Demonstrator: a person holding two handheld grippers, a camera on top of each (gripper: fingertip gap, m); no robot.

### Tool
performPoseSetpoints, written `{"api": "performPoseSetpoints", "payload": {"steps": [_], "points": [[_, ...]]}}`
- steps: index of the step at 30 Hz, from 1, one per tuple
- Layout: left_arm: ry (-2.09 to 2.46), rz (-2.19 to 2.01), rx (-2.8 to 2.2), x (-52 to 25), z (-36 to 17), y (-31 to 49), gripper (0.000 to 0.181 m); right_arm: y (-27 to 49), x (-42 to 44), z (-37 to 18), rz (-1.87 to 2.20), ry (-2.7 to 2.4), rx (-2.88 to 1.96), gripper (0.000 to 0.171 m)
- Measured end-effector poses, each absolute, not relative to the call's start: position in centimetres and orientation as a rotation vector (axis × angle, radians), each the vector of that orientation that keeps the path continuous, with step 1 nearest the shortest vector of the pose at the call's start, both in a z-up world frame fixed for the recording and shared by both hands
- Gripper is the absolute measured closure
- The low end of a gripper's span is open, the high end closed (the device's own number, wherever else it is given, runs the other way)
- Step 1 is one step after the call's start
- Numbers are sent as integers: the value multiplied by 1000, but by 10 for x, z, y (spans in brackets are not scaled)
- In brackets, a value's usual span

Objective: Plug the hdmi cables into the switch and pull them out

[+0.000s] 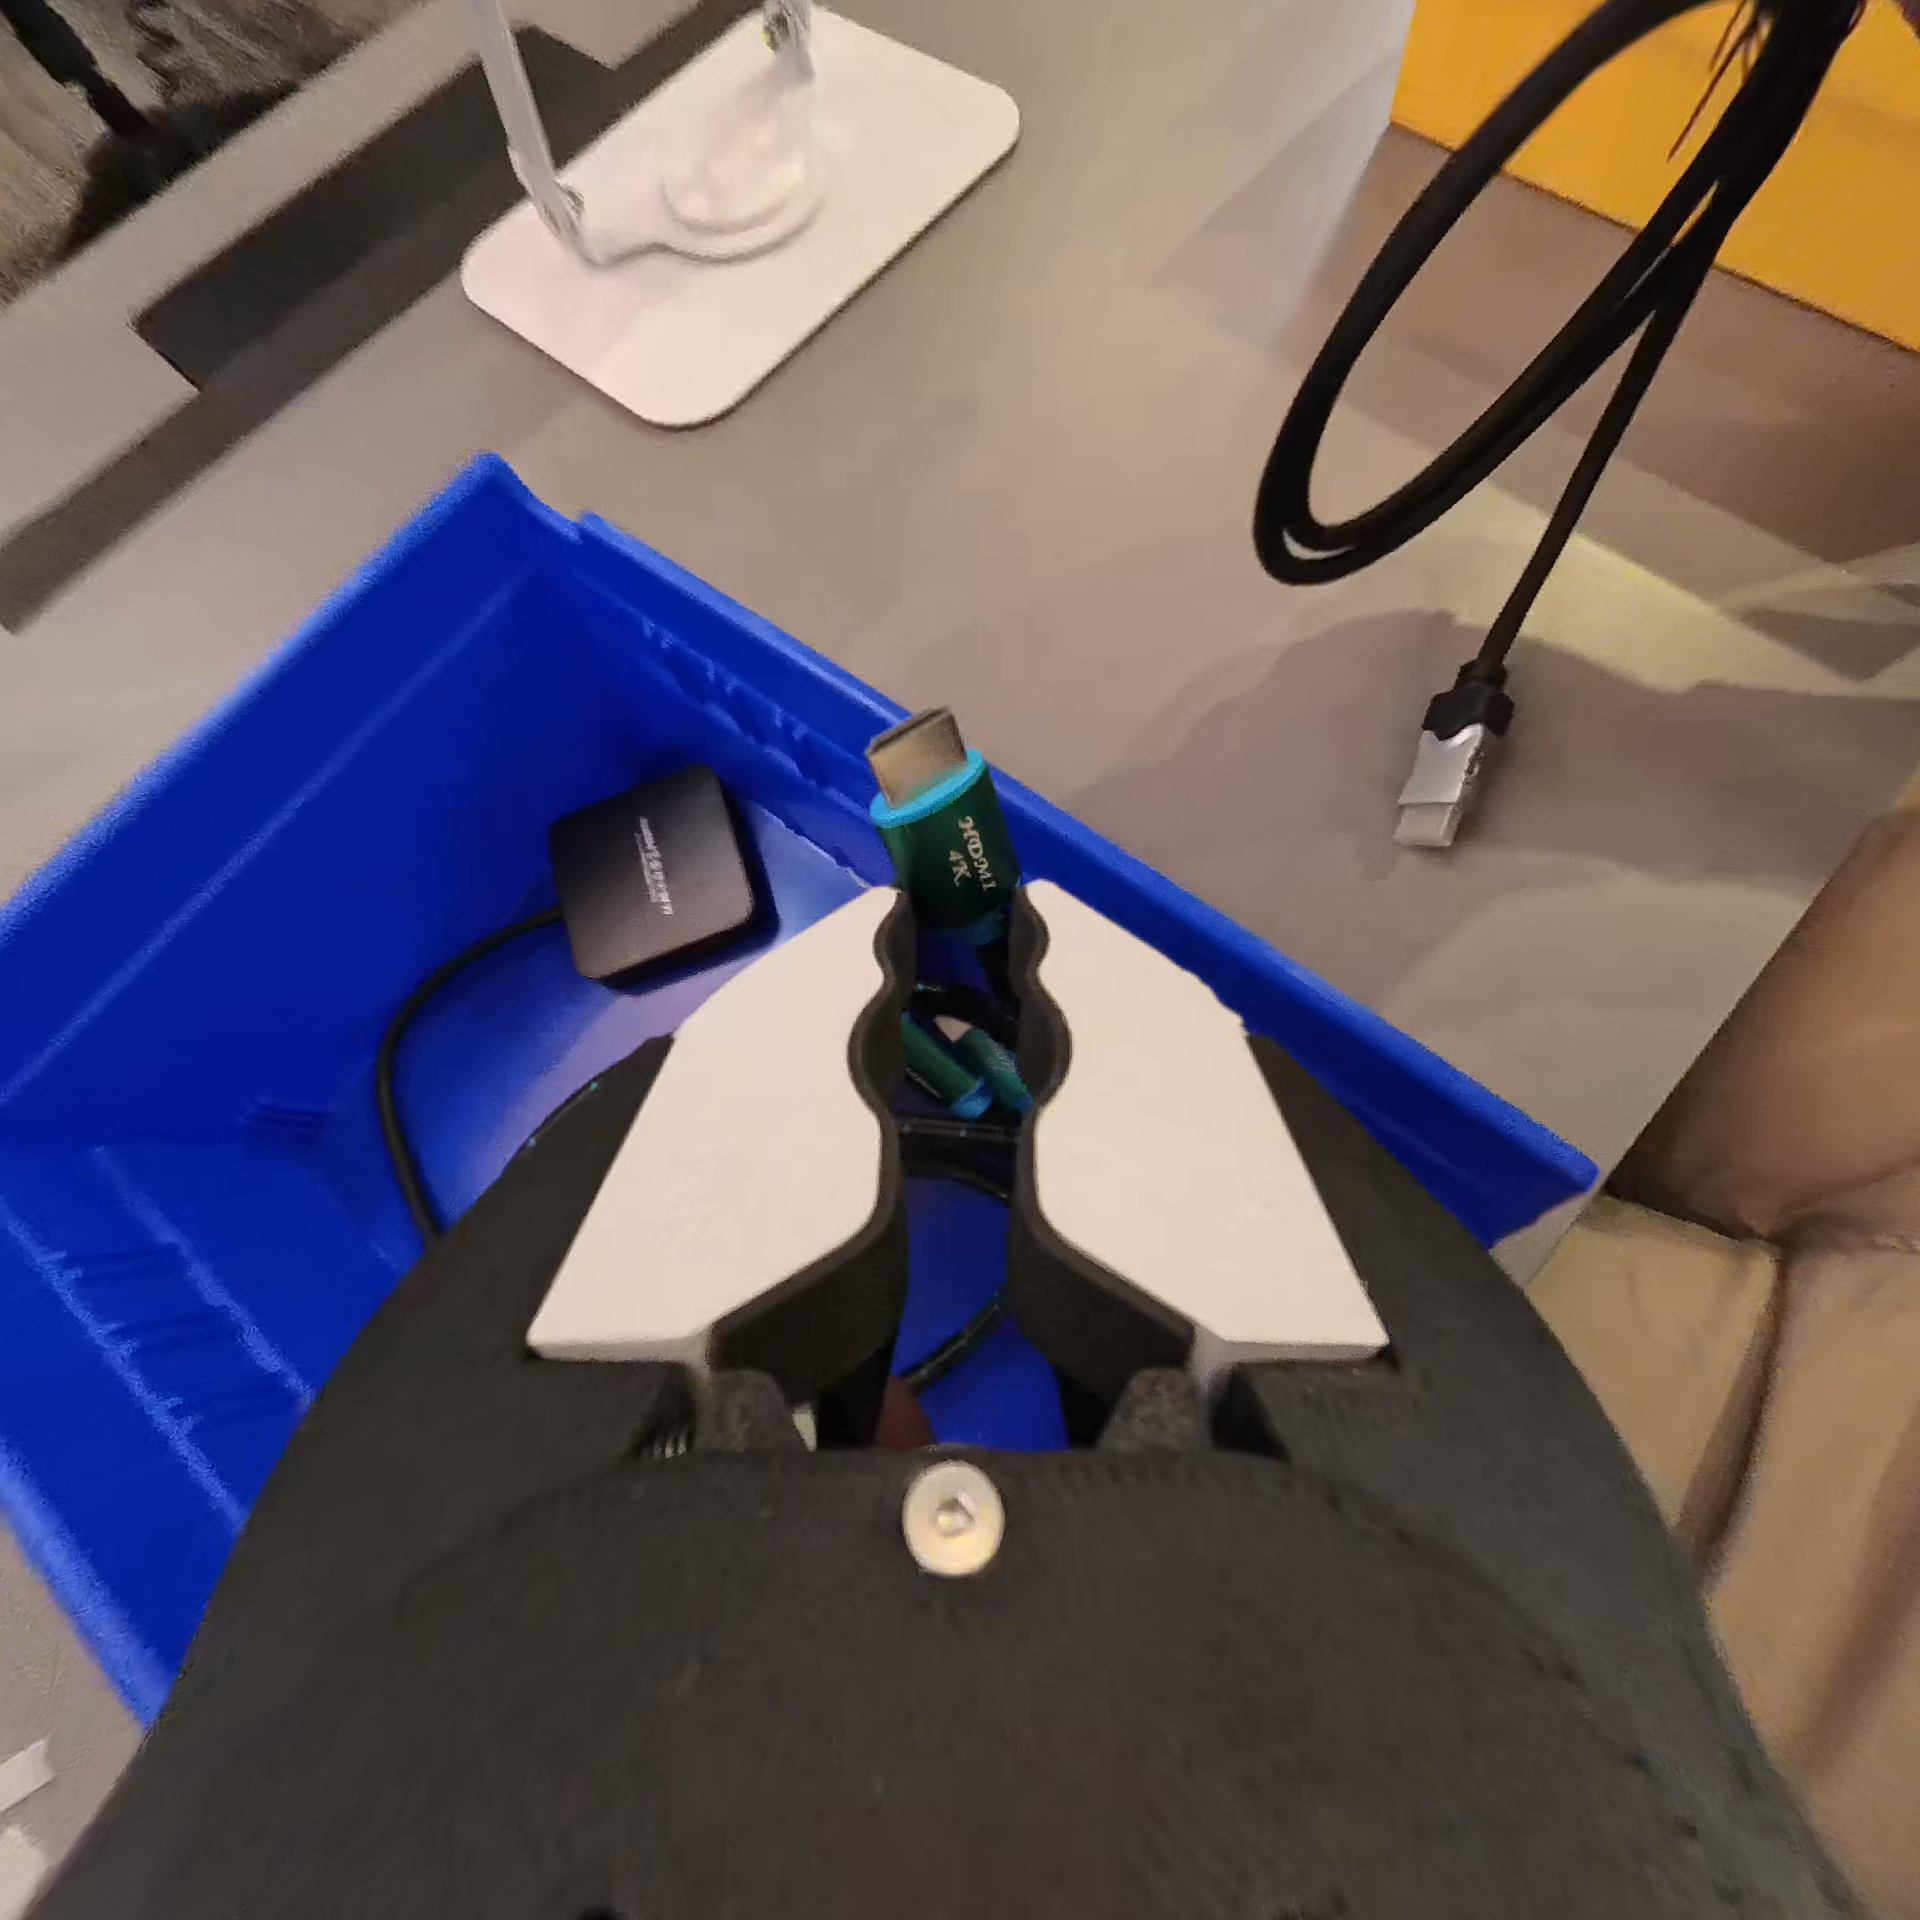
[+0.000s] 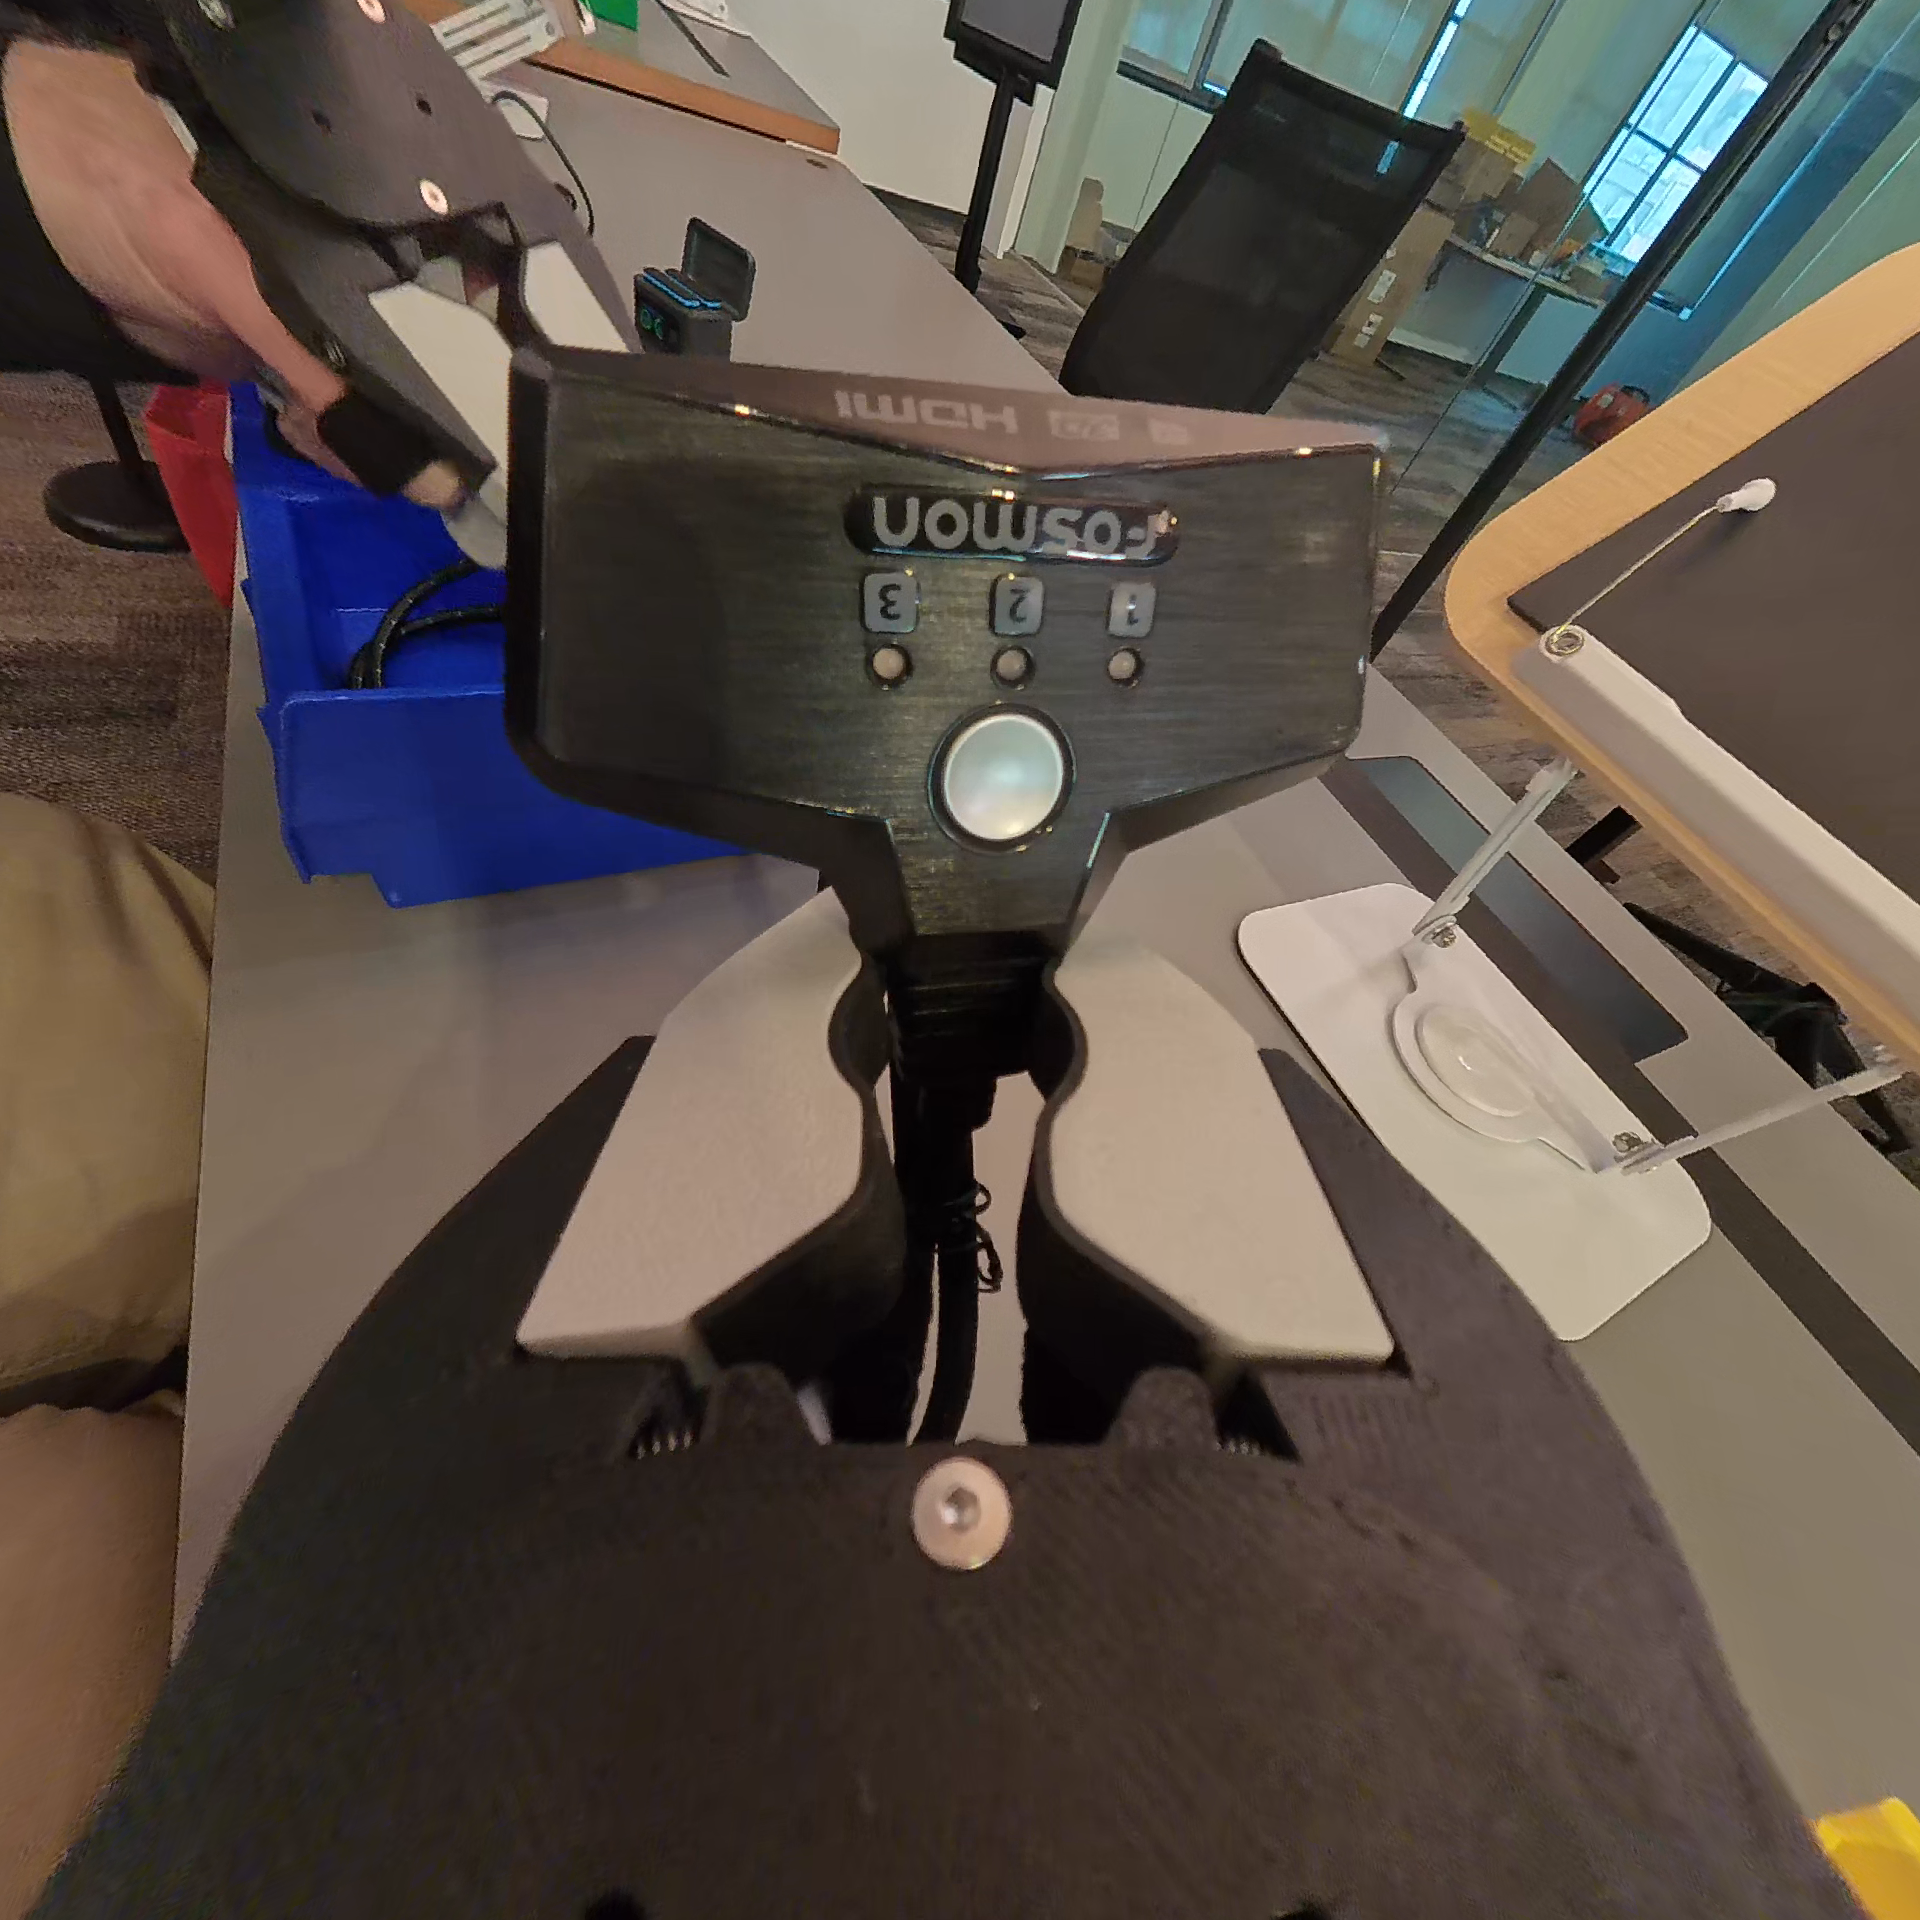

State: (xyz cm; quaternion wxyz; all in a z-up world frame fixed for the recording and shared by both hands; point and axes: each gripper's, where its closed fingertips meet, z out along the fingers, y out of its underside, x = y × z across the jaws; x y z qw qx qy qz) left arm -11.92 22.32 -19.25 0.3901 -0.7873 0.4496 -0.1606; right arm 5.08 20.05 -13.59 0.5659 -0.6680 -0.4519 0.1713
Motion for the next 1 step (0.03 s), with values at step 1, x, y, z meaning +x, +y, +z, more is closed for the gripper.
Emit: {"api": "performPoseSetpoints", "payload": {"steps": [1], "points": [[1143,-394,-1984,-120,-187,224,164,200,51,-136,400,-1067,-1571,149]]}}
